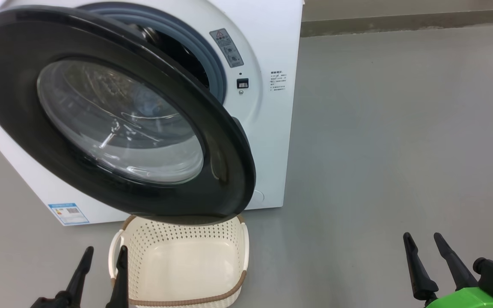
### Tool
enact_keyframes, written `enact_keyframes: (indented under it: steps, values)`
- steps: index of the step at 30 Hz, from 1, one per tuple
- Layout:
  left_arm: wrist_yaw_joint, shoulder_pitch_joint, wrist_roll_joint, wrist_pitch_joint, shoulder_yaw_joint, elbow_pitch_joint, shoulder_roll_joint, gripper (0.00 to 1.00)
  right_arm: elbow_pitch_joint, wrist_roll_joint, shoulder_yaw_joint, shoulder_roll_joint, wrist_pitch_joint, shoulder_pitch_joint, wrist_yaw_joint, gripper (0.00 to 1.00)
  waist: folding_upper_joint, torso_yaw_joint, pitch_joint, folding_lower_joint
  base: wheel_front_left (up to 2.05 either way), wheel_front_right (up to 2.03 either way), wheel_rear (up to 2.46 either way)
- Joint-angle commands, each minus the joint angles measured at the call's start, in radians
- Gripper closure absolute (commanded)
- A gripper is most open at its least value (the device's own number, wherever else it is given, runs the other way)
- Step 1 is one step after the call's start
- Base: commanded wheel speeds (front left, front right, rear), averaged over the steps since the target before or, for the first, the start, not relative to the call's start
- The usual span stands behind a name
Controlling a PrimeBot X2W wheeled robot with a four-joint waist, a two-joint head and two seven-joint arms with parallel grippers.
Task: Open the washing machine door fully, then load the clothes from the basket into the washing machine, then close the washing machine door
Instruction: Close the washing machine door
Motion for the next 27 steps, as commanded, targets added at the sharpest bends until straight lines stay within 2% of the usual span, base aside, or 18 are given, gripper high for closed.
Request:
enact_keyframes:
  steps: [1, 11, 12, 13, 14, 15, 21, 27]
  values:
    - [0.0, -0.031, 0.015, -0.012, 0.034, -0.025, 0.011, 0.0, -0.032, -0.01, 0.02, -0.012, -0.003, -0.029, 0.007, 0.0, 0.0, 0.001, 0.001, 0.0, 0.0, 0.0, 0.0]
    - [-0.007, -0.048, 0.028, -0.013, 0.02, -0.023, 0.008, 0.0, -0.052, -0.027, 0.014, -0.012, -0.01, -0.06, 0.007, 0.02, 0.0, 0.022, 0.021, 0.0, 0.0, 0.0, 0.0]
    - [-0.009, -0.054, 0.03, -0.013, 0.014, -0.019, 0.007, 0.0, -0.055, -0.029, 0.012, -0.012, -0.008, -0.065, 0.007, 0.48, 0.0, 0.026, 0.026, 0.0, 0.0, 0.0, 0.0]
    - [-0.011, -0.061, 0.031, -0.013, 0.009, -0.018, 0.004, 0.0, -0.059, -0.031, 0.011, -0.014, -0.008, -0.071, 0.007, 0.77, 0.0, 0.031, 0.03, 0.0, 0.0, 0.0, 0.0]
    - [-0.011, -0.061, 0.031, -0.013, 0.009, -0.018, 0.004, 0.0, -0.059, -0.031, 0.011, -0.014, -0.008, -0.071, 0.007, 0.77, 0.0, 0.031, 0.03, 0.0, 0.0, 0.0, 0.0]
    - [-0.014, -0.069, 0.033, -0.013, 0.004, -0.016, 0.001, 0.0, -0.063, -0.031, 0.01, -0.015, -0.007, -0.078, 0.007, 1.0, 0.0, 0.038, 0.033, 0.0, 0.0, 0.0, 0.0]
    - [-0.035, -0.103, 0.044, -0.013, -0.029, 0.011, -0.013, 0.0, -0.079, -0.035, 0.04, -0.042, 0.005, -0.129, 0.007, 1.0, 0.0, 0.089, 0.039, 0.0, 0.0, 0.0, 0.0]
    - [-0.057, -0.131, 0.054, -0.013, -0.061, 0.039, -0.027, 0.0, -0.069, -0.019, 0.139, -0.07, 0.015, -0.214, 0.007, 1.0, 0.0, 0.151, 0.037, 0.0, 0.0, 0.0, 0.0]
